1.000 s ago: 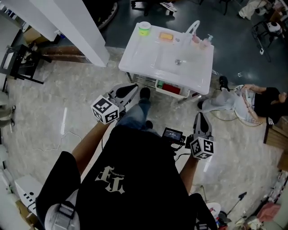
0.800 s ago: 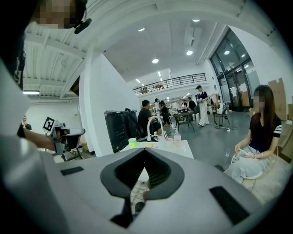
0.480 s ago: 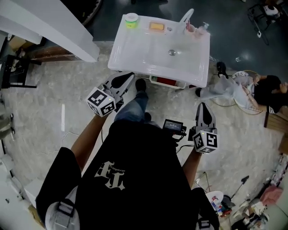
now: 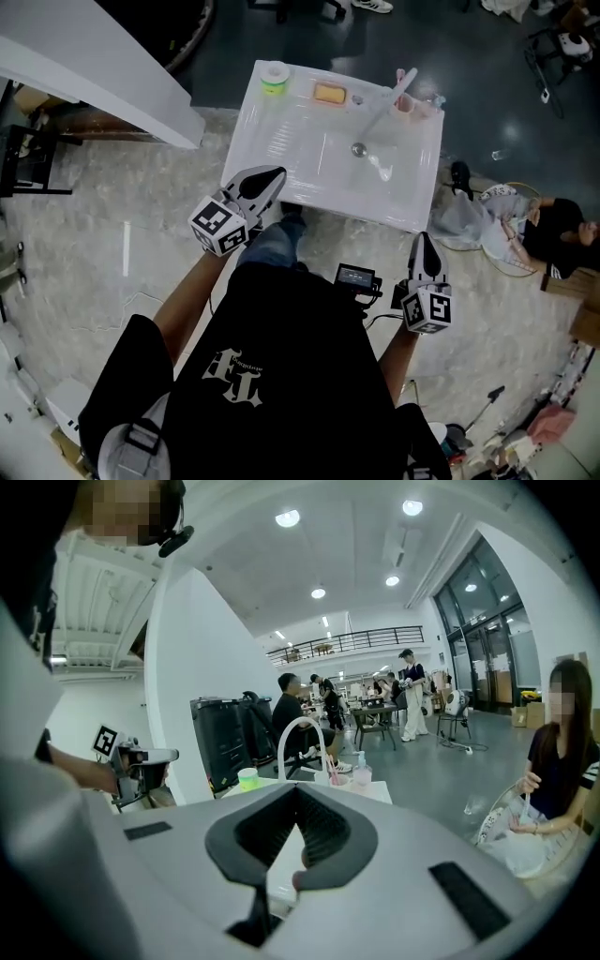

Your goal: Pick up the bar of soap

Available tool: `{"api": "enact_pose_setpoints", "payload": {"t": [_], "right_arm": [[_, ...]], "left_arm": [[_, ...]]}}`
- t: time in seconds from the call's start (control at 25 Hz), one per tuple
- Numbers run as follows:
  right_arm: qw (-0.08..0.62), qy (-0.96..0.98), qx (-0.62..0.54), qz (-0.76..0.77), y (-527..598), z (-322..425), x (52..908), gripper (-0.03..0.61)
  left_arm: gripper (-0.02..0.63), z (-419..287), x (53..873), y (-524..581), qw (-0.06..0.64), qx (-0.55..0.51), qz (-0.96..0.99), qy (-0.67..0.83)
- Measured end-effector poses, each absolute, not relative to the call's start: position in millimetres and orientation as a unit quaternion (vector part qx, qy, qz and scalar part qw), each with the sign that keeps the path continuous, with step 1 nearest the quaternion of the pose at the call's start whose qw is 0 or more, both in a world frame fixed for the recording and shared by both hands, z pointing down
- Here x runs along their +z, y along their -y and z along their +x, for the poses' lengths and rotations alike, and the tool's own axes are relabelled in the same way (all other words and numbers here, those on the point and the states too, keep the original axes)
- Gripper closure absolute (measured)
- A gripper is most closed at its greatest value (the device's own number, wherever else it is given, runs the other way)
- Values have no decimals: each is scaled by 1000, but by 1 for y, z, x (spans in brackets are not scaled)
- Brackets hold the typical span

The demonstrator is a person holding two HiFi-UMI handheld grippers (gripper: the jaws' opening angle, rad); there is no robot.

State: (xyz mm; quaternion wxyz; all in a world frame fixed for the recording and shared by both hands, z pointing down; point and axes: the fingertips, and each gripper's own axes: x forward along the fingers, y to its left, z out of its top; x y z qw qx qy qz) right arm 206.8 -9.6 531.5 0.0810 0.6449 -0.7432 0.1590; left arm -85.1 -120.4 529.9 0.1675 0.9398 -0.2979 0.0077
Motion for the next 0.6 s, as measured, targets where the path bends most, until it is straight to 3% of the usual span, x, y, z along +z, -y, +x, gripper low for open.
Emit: {"api": "enact_pose_setpoints", "payload": {"t": [0.6], "right_arm": [[89, 723, 187, 659, 152, 208, 539, 574]], "left_arm": [[606, -58, 537, 256, 184, 27, 950, 253]]}}
